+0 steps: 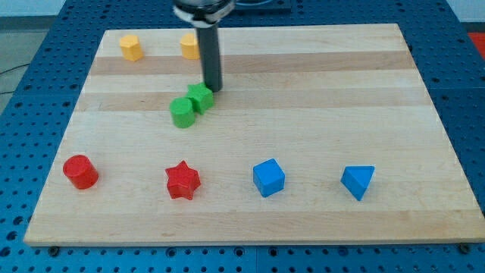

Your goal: Move the red star below the green circle

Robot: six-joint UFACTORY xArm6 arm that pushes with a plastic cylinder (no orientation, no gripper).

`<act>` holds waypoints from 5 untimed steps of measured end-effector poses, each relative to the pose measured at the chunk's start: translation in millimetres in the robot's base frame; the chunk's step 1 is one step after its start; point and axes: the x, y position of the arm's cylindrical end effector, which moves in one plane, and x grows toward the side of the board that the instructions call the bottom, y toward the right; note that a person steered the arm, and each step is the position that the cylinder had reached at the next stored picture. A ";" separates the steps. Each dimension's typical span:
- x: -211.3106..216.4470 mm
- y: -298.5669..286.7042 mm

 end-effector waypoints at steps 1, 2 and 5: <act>2.5 31.1; 43.9 91.2; 217.0 19.3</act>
